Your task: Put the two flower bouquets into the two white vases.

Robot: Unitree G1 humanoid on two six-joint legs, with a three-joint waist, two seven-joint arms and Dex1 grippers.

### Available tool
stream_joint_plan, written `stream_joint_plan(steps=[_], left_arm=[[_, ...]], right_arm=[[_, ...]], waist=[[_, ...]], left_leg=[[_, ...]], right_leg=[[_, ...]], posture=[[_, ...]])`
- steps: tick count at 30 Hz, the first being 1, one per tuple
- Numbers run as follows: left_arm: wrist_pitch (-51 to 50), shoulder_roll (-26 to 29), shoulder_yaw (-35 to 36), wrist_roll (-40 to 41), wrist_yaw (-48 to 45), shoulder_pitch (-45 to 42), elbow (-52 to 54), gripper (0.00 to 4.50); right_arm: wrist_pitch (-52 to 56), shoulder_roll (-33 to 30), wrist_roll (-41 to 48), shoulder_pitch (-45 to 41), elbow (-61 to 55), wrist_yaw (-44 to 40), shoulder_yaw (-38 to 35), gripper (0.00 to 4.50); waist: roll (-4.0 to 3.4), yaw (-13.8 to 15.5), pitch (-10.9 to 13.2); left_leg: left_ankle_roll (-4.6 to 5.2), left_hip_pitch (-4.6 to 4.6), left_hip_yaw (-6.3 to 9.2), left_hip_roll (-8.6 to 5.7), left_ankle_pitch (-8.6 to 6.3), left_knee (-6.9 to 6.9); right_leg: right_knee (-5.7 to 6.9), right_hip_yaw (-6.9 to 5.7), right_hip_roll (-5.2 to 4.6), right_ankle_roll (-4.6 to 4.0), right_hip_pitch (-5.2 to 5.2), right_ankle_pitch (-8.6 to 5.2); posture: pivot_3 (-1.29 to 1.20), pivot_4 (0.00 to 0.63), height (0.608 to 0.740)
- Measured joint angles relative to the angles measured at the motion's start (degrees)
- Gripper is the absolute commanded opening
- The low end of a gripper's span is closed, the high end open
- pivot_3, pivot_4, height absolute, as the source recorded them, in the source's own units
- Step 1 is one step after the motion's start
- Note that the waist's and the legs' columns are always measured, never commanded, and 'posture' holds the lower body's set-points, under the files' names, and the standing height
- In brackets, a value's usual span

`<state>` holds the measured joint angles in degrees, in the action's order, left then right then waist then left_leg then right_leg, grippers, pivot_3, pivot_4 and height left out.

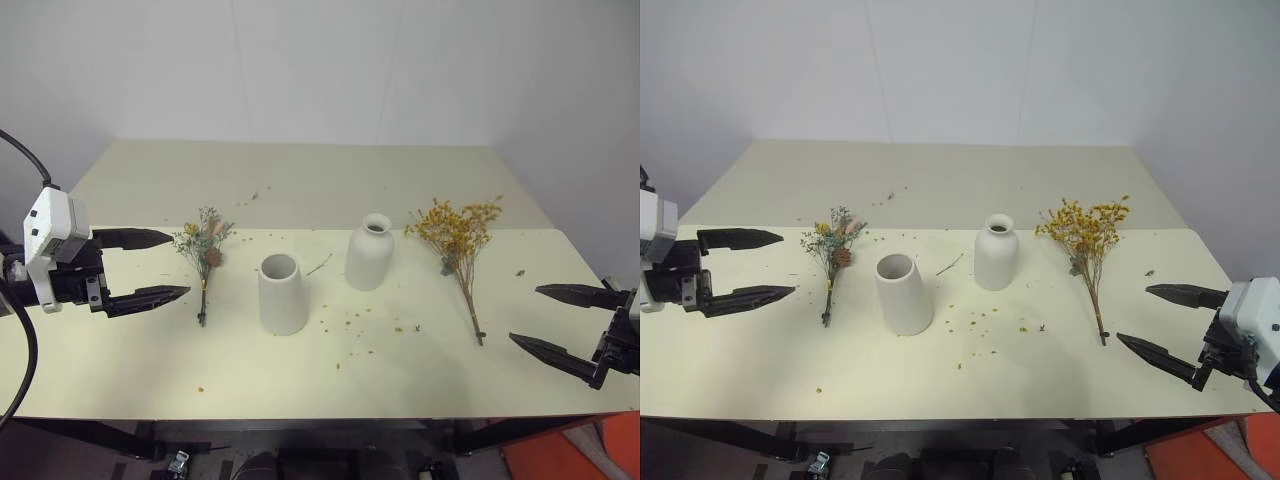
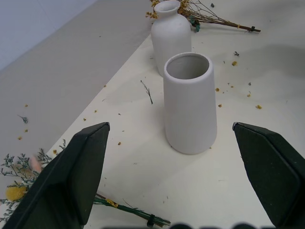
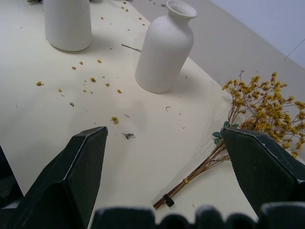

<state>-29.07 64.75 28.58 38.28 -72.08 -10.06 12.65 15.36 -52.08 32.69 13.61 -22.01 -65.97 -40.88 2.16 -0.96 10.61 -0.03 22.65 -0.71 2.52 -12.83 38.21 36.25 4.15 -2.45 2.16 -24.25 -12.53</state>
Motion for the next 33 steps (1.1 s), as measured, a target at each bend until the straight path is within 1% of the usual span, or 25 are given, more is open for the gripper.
stream_joint_plan(steps=[10, 33], left_arm=[[0.0, 0.0, 0.99, 0.03, 0.24, 1.46, 0.22, 4.5], [1.44, -0.02, -0.55, -0.3, -0.04, -1.27, -2.14, 4.5]], right_arm=[[-0.09, -0.3, -0.04, -0.69, 0.44, -0.25, 0.42, 4.46], [-0.78, 0.09, -0.45, 0.56, 0.1, 0.25, 0.89, 4.46]], waist=[[0.0, 0.06, 0.0], [0.0, 0.02, 0.0]], left_leg=[[0.0, 0.0, 0.0, 0.0, 0.0, 0.0], [0.0, 0.0, 0.0, 0.0, 0.0, 0.0]], right_leg=[[-0.01, 0.0, 0.0, 0.0, 0.0, 0.0], [0.0, 0.0, 0.0, 0.02, 0.0, 0.01]], posture=[[0.0, 0.15, 0.74], [0.0, 0.15, 0.74]])
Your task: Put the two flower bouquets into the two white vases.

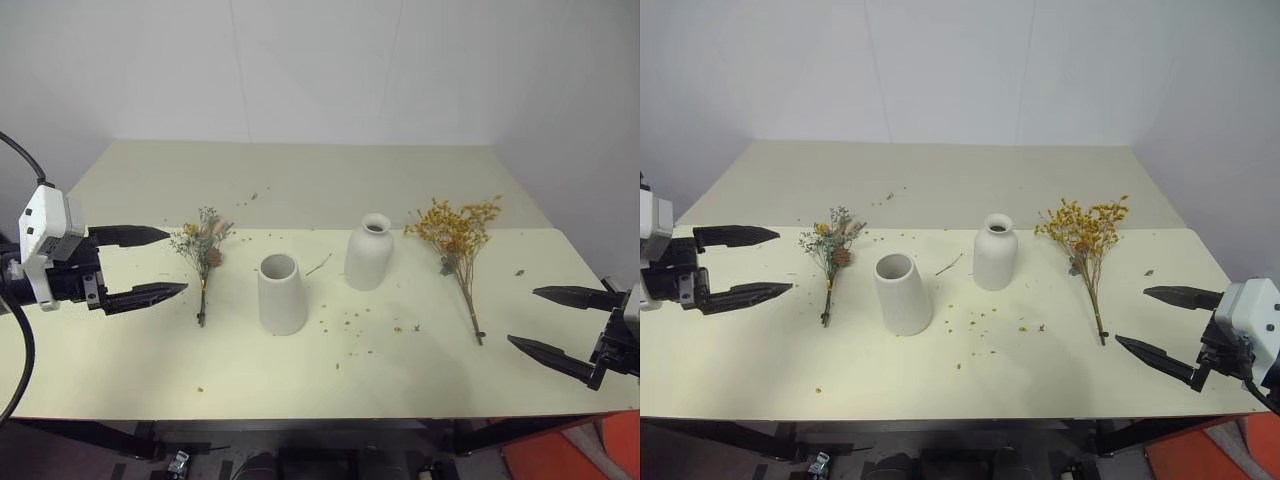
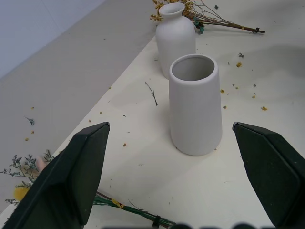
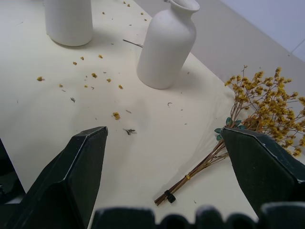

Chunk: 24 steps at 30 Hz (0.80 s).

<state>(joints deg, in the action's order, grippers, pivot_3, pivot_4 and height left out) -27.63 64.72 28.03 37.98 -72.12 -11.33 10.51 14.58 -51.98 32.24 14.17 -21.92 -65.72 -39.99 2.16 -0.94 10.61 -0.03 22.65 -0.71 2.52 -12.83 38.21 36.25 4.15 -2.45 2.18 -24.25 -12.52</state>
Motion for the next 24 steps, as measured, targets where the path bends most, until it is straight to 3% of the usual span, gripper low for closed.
stream_joint_plan(steps=[24], left_arm=[[0.09, -0.38, -0.06, 0.02, 0.06, 0.16, 0.01, 4.5]], right_arm=[[-0.02, -0.02, -0.02, -0.07, -0.01, 0.01, -0.01, 4.46]], waist=[[0.0, 0.04, 0.0]], left_leg=[[0.0, 0.0, 0.0, 0.0, 0.0, 0.0]], right_leg=[[0.0, 0.0, 0.0, -0.01, 0.0, -0.01]], posture=[[0.0, 0.15, 0.74]])
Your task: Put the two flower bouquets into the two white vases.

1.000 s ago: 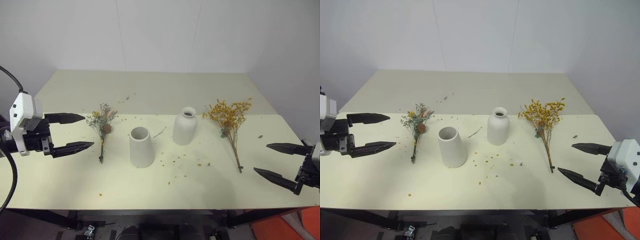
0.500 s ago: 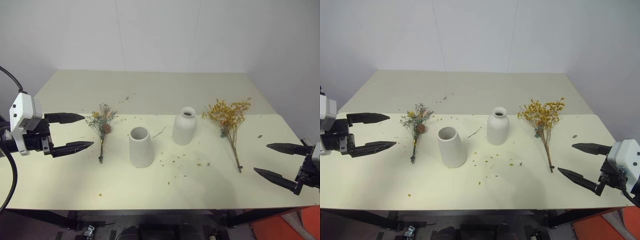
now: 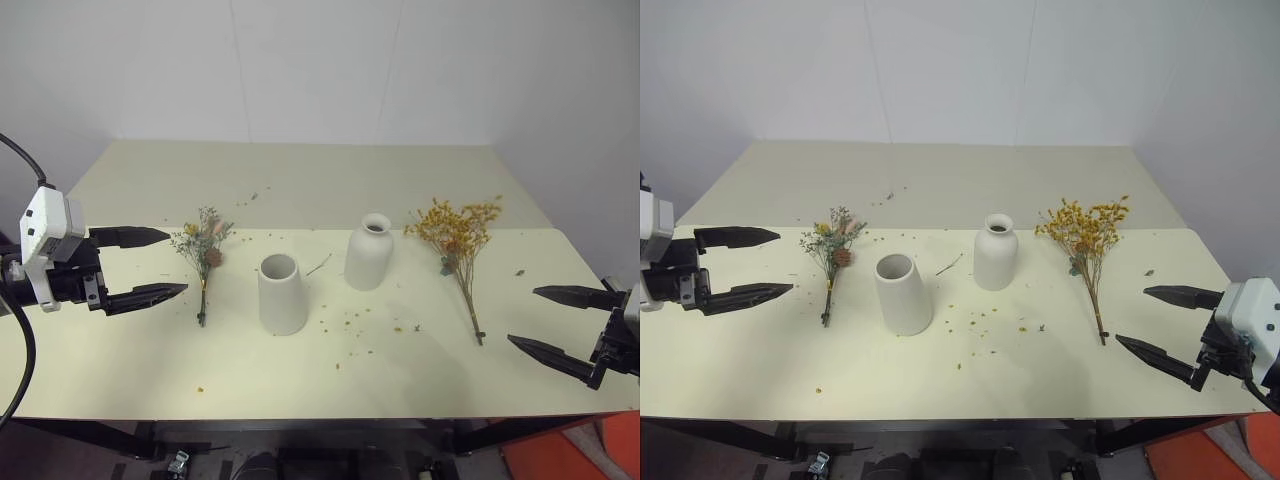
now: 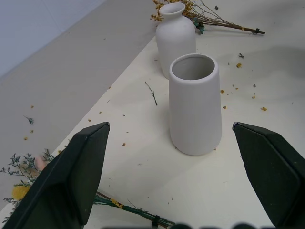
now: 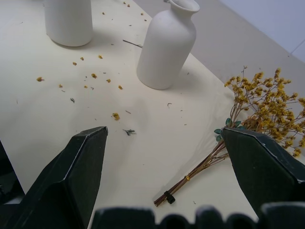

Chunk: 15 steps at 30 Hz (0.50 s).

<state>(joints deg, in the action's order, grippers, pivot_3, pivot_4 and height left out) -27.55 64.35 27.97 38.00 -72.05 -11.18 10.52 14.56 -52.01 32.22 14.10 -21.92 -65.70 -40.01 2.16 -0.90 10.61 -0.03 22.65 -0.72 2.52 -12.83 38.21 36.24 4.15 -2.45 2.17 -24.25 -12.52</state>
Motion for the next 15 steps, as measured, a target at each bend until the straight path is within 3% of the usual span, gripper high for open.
stream_joint_plan(steps=[15], left_arm=[[0.0, -0.12, 0.0, 0.0, 0.07, 0.0, 0.02, 4.5]], right_arm=[[-0.15, -0.02, -0.46, -0.04, 0.02, 0.03, 0.0, 4.46]], waist=[[0.0, -0.01, 0.0]], left_leg=[[0.0, 0.0, 0.0, 0.0, 0.0, 0.0]], right_leg=[[0.0, 0.0, 0.0, 0.0, 0.0, 0.0]], posture=[[0.0, 0.15, 0.74]])
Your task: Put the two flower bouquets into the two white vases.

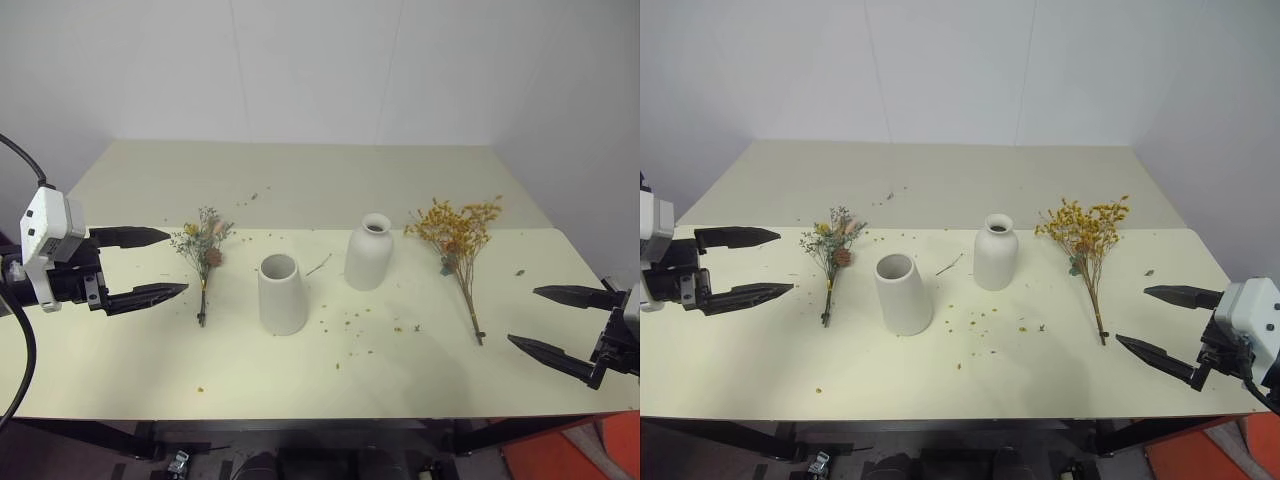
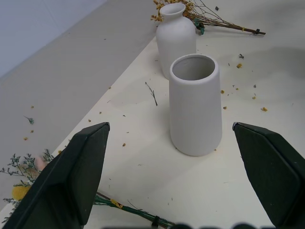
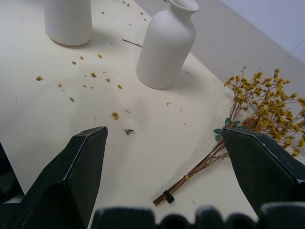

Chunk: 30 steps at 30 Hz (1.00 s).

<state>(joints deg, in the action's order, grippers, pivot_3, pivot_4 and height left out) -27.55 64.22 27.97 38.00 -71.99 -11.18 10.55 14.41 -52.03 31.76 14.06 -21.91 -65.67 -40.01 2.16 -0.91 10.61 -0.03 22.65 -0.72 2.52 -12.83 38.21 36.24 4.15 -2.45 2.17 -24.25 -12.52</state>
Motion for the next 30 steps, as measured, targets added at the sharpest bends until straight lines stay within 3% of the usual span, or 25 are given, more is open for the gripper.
stream_joint_plan(steps=[30], left_arm=[[-0.01, -0.96, -2.35, 0.35, -0.74, -4.24, -0.36, 4.5]], right_arm=[[-0.22, 0.61, -0.24, 1.95, -0.58, 0.67, -1.05, 4.46]], waist=[[0.0, 0.01, 0.0]], left_leg=[[0.0, 0.0, 0.01, -0.01, 0.0, 0.0]], right_leg=[[0.0, 0.0, 0.0, 0.04, 0.01, 0.02]], posture=[[0.0, 0.15, 0.74]])
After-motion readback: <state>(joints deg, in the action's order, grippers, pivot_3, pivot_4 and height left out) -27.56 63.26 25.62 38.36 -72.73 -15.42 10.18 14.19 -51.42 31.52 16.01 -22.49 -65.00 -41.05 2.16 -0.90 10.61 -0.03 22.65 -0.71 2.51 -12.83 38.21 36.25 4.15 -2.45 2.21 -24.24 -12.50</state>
